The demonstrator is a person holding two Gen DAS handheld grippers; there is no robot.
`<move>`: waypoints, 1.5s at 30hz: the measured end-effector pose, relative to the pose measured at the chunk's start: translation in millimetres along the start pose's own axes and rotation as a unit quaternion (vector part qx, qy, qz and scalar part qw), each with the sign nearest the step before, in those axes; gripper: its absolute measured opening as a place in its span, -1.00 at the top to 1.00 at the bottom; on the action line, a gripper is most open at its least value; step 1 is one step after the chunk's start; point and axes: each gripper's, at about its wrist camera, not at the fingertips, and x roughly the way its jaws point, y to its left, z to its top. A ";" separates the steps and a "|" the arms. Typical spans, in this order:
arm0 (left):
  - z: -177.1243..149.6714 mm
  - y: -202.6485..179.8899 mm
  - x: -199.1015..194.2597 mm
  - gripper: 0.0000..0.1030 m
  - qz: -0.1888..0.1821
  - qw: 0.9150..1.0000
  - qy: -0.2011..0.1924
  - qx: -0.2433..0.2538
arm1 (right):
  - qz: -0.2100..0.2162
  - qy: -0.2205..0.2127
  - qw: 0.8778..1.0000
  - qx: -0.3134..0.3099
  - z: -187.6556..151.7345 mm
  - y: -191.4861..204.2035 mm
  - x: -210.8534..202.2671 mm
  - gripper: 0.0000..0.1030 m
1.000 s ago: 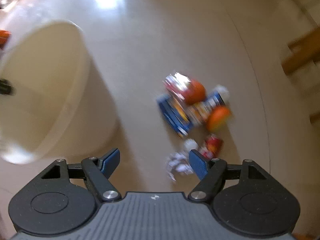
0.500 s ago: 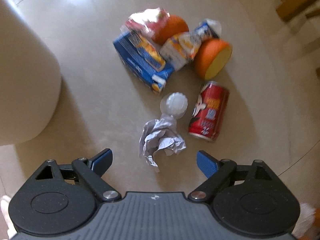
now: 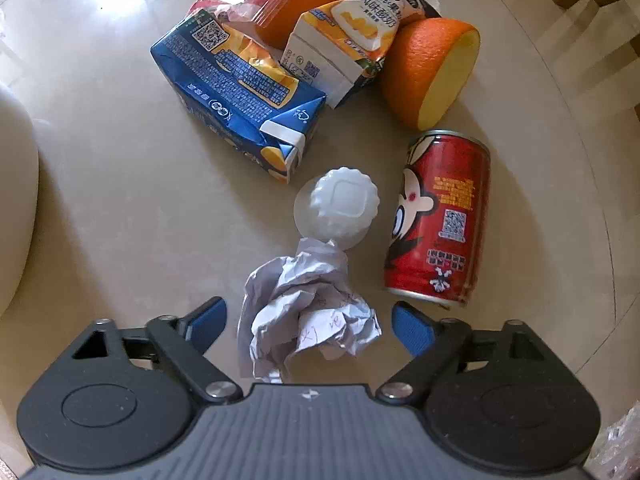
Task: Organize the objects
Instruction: 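Grasp the crumpled foil with the right tool, then carry the crumpled foil into the bin and open the right tool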
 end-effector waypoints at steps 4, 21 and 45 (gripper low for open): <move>-0.3 1.2 0.3 0.84 -0.002 1.000 -0.001 -0.004 | 0.008 0.012 1.000 -0.004 3.9 1.8 -0.5 -0.21; -1.5 12.8 3.6 0.86 -0.013 0.999 0.010 -0.035 | 0.037 -0.020 0.997 -0.064 23.8 16.6 -179.4 -0.10; 0.8 7.8 5.7 0.86 -0.012 1.000 0.015 -0.022 | 0.158 -0.176 0.935 -0.266 50.1 155.7 -352.9 -0.64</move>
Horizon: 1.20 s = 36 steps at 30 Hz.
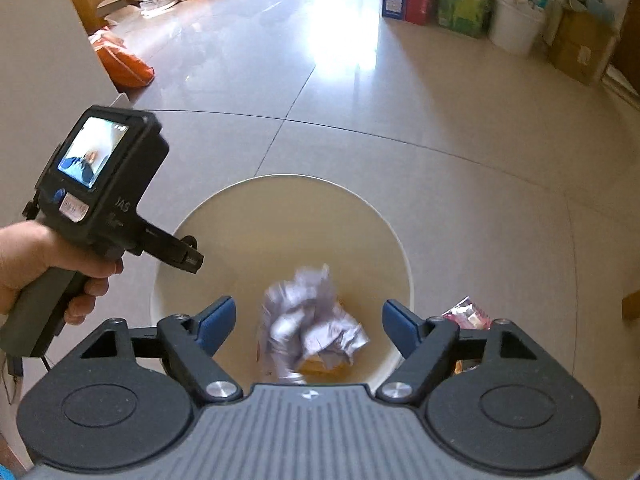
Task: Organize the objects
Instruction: 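Carry the crumpled foil into the bin and open the right tool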
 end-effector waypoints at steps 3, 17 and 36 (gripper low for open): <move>0.6 -0.5 0.2 0.86 -0.001 1.000 0.002 0.000 | 0.002 0.009 1.000 0.001 -3.5 4.5 -2.6 -0.64; 4.3 -1.1 2.7 0.85 0.003 1.000 0.008 -0.003 | -0.036 0.035 0.998 0.049 -32.8 -33.0 5.6 -0.64; 0.2 -6.2 3.7 0.84 0.010 1.000 0.003 0.001 | -0.125 0.119 0.955 0.241 -142.2 -172.7 69.0 -0.66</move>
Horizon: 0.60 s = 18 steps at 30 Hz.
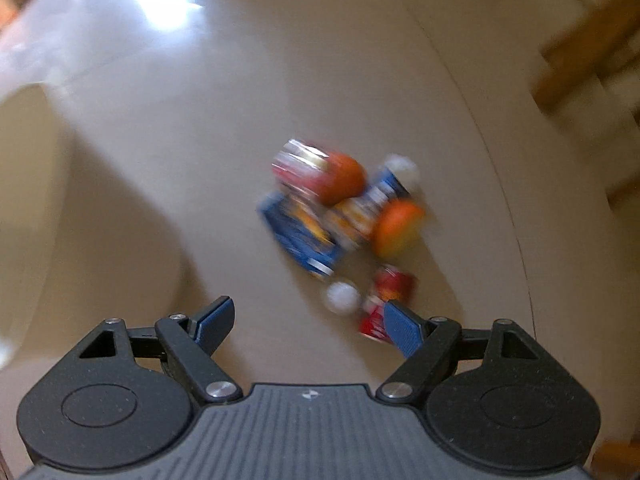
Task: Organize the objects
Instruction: 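Carry the crumpled foil into the bin and open the right tool, then grasp the red drink can with the right tool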
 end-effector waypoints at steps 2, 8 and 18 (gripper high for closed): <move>-0.3 0.2 -0.2 0.84 -0.001 1.000 0.000 0.002 | -0.018 0.014 0.999 0.027 -1.0 -20.6 22.8 -0.65; 0.4 0.1 -0.8 0.84 0.000 1.000 -0.001 0.002 | -0.027 0.049 0.992 0.115 2.3 -74.7 82.1 -0.65; 2.1 -0.6 -1.5 0.84 0.002 1.000 0.003 -0.003 | -0.023 0.080 0.989 0.118 5.9 -95.7 160.7 -0.44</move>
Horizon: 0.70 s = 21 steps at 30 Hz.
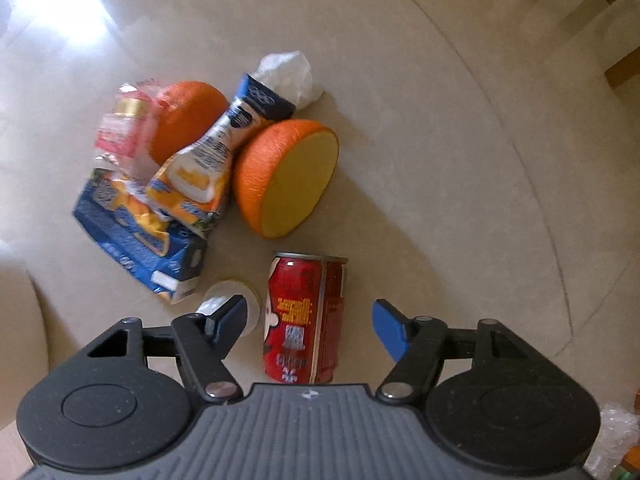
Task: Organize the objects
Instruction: 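Grasp the red drink can with the right tool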
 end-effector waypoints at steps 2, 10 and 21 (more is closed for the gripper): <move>0.9 0.0 -0.3 0.84 0.000 1.000 0.001 0.001 | 0.011 0.009 1.000 0.012 1.4 -3.2 11.1 -0.41; 0.6 0.6 -0.2 0.84 0.002 1.000 0.000 -0.004 | 0.024 0.037 0.998 0.047 2.7 -11.7 43.7 -0.11; 1.0 1.5 1.6 0.82 0.007 1.000 0.007 -0.019 | 0.010 0.041 0.998 0.037 12.7 -2.7 9.1 -0.11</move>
